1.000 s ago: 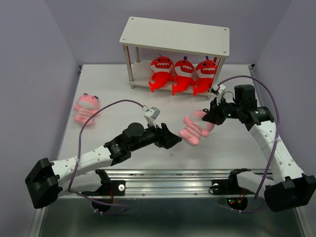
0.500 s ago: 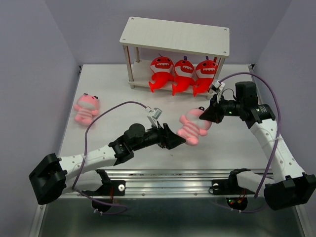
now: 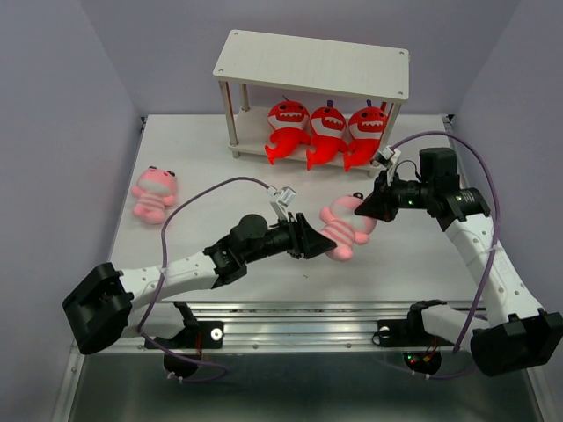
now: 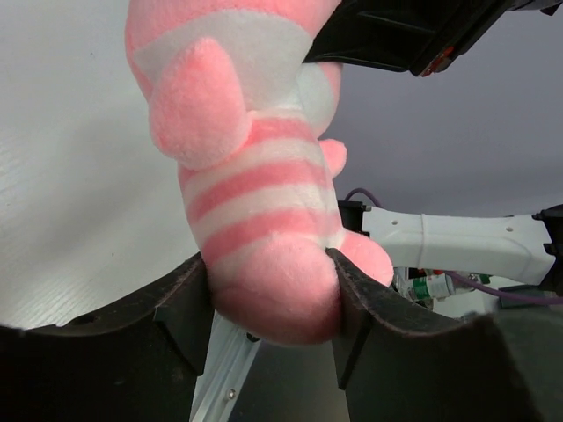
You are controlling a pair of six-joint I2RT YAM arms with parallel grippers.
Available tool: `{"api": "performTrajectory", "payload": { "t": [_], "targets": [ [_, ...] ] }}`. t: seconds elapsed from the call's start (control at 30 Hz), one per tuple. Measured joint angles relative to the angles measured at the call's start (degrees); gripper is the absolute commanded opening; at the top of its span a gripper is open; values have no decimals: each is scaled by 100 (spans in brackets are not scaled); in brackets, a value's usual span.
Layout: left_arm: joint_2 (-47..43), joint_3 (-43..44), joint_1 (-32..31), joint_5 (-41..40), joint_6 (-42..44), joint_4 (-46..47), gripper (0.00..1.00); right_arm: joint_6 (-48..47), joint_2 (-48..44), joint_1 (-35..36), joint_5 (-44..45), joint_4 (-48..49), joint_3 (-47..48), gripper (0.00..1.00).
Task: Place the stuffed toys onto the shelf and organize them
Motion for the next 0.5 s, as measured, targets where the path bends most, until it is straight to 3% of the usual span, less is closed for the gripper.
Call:
{"api": "performTrajectory", "payload": {
  "t": [0.2, 0.23, 0.27, 0.33, 0.4, 0.43, 0.5],
  "targets": [
    [157, 2, 0, 0, -127, -2, 14, -2, -52, -2, 4, 7, -68, 1],
    [157, 2, 0, -9, -120, 4, 1, -2, -68, -2, 4, 7, -72, 2],
    [157, 11, 0, -13, -129, 4, 0, -2, -81, -2, 4, 9, -76, 5],
    [157, 46, 0, -13, -114, -22, 0, 11, -131, -2, 11, 33, -101, 26],
    [157, 107, 0, -22, -52, -125, 0, -26, -177, -2, 48, 72, -129, 53],
    [155, 146, 0, -37, 7, -212, 0, -17, -203, -4, 96, 105, -144, 72],
    [155, 247, 0, -114, 138, -455, 0, 0, -245, -13, 186, 127, -155, 85]
  ]
}}
